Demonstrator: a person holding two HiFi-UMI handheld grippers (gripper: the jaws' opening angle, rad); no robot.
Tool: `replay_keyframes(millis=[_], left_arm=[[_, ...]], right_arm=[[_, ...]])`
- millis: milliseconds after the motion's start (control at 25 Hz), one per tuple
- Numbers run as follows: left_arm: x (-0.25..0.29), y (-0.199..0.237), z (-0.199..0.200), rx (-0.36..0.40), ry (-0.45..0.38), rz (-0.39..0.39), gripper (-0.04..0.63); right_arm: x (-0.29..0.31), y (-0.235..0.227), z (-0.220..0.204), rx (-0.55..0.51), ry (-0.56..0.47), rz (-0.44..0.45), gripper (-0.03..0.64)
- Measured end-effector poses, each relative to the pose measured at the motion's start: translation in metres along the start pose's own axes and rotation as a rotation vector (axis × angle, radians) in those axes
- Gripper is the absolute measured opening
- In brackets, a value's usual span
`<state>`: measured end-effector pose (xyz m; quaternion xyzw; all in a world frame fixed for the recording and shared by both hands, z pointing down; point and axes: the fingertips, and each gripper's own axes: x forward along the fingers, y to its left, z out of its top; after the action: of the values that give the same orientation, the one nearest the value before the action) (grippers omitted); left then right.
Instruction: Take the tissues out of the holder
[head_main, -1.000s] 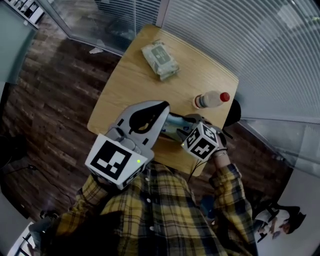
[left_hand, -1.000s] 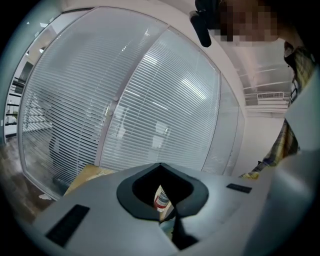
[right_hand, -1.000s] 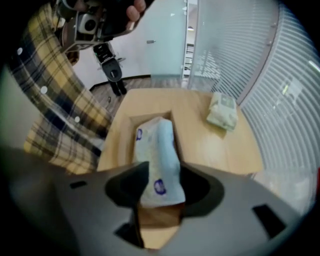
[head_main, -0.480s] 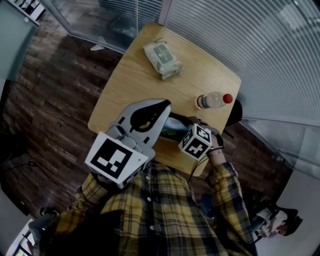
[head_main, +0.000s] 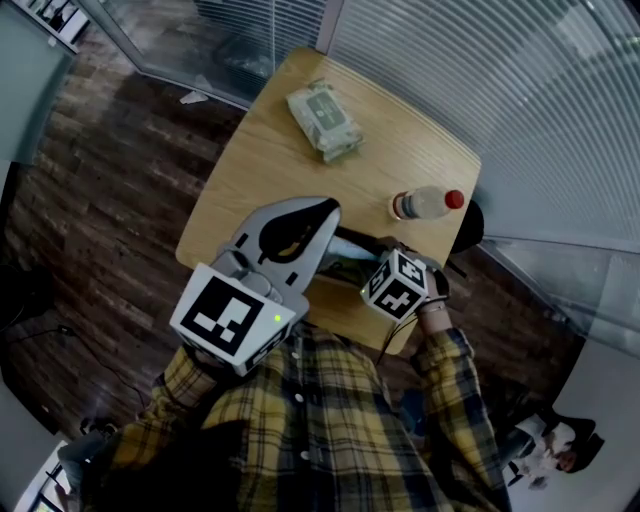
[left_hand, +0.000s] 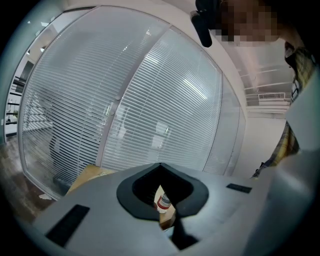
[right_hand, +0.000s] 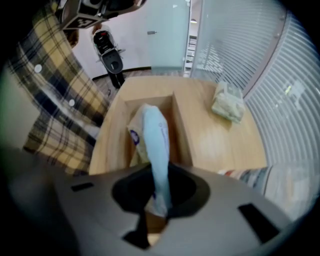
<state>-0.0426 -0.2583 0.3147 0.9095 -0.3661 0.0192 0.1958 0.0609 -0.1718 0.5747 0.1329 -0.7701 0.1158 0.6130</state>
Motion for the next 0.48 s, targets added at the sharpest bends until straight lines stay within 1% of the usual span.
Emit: replay_keyframes(millis=[200, 480], left_arm=[[0.003, -0.005, 0.002, 0.007, -0.002, -0.018, 0.008], [0.008, -0.015, 0.004, 0.024, -0.006, -0.048, 0.008]], right_arm=[[-0.015, -0.005, 0.001, 0.01, -0.028, -0.024, 0.06], [-0.049, -0.006, 0.011, 0.104, -0.153, -0.016, 0.06]])
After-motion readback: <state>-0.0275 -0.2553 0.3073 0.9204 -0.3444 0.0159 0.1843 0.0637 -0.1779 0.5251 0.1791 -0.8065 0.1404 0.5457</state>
